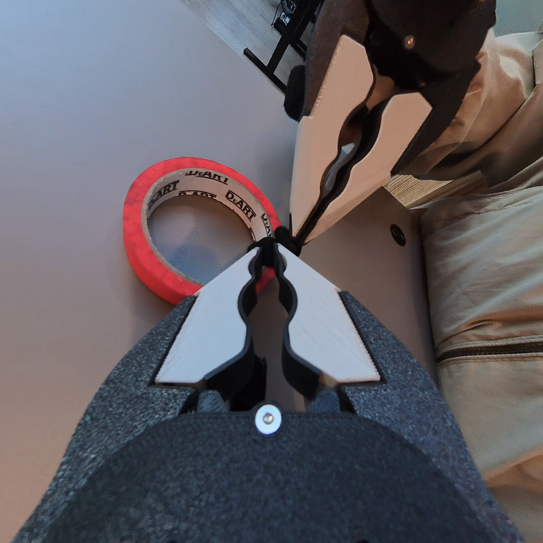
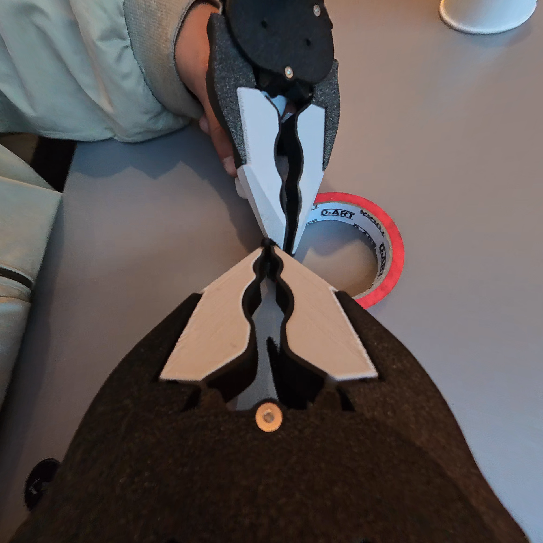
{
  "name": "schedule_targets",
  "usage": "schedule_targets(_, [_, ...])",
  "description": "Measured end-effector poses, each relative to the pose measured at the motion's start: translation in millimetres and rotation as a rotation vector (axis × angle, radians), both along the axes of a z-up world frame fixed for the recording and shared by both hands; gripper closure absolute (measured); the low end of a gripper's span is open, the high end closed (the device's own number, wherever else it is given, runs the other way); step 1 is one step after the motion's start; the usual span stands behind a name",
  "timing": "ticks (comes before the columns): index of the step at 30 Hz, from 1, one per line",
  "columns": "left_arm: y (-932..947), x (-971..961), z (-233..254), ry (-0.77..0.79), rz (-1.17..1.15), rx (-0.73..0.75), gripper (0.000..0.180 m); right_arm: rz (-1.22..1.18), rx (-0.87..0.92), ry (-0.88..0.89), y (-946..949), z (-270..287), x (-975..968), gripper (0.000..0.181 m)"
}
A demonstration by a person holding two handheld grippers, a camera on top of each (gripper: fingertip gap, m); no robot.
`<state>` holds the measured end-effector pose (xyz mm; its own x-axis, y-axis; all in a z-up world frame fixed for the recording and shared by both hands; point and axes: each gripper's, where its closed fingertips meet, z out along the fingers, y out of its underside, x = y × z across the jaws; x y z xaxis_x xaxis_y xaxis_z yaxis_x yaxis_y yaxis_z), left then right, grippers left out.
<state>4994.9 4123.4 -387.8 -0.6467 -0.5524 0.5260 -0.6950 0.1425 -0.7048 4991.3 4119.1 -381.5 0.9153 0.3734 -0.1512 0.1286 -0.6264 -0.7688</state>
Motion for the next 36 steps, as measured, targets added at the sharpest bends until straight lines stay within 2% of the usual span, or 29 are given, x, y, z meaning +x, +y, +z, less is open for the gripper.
schedule_targets(2, [-0.7, 0.5, 0.2, 0.001, 0.007, -0.006, 0.172, 0.016, -0.009, 0.002, -0.8, 0.5, 2.0, 0.181])
schedule_targets(8, [-2.4, -0.4, 0.7, -0.001, 0.004, -0.013, 0.172, 0.074, 0.002, -0.155, -2.8, 2.5, 1.2, 0.181])
schedule_targets(13, [-3.2, 1.3, 0.0, 0.021, -0.001, -0.033, 0.173, 0.034, -0.067, 0.146, 1.0, 0.6, 8.5, 0.177])
schedule_targets(16, [-6.6, -1.3, 0.2, 0.022, -0.006, -0.037, 0.171, -0.134, 0.149, 0.077, 19.9, 31.3, 42.2, 0.181])
schedule_targets(18, [-6.7, 1.4, -0.2, -0.005, 0.012, -0.017, 0.171, 0.0, -0.006, 0.101, 9.0, 13.4, 19.0, 0.181])
schedule_targets(20, [-5.2, 0.2, -0.2, -0.005, 0.014, -0.017, 0.172, -0.05, 0.054, 0.007, 6.4, 16.3, 26.2, 0.181])
schedule_targets(21, [-5.1, 0.5, -0.3, 0.005, 0.016, -0.028, 0.171, -0.053, 0.1, 0.074, 2.8, 29.4, 21.5, 0.181])
schedule_targets(22, [-5.6, 0.4, -0.8, 0.011, 0.017, -0.035, 0.171, -0.042, 0.119, 0.118, -2.2, 36.8, 13.6, 0.163])
schedule_targets(23, [-6.1, 0.2, -0.8, 0.013, 0.017, -0.036, 0.171, -0.036, 0.116, 0.063, -7.7, 32.7, 8.3, 0.155])
schedule_targets(25, [-5.7, 0.1, -1.3, 0.023, 0.013, -0.044, 0.171, 0.012, 0.1, -0.165, -21.1, 13.3, -4.9, 0.156])
schedule_targets(26, [-5.4, 0.5, -0.9, 0.027, 0.012, -0.048, 0.171, 0.035, 0.111, -0.226, -24.6, 10.2, -14.4, 0.156])
schedule_targets(29, [-5.3, -0.1, 0.0, 0.029, 0.01, -0.049, 0.171, 0.055, 0.099, -0.242, -21.5, 4.6, -31.1, 0.155])
schedule_targets(31, [-6.1, 1.3, 0.2, 0.03, 0.01, -0.048, 0.171, 0.02, 0.089, -0.227, -13.5, 1.7, -24.5, 0.16])
schedule_targets(33, [-6.4, 1.3, -0.7, 0.026, 0.014, -0.044, 0.171, 0.014, 0.058, -0.196, -9.4, -2.3, -18.0, 0.181])
schedule_targets(36, [-6.8, 1.6, 0.3, 0.024, 0.026, -0.043, 0.171, 0.029, 0.034, -0.167, -10.9, 0.9, -12.4, 0.181])
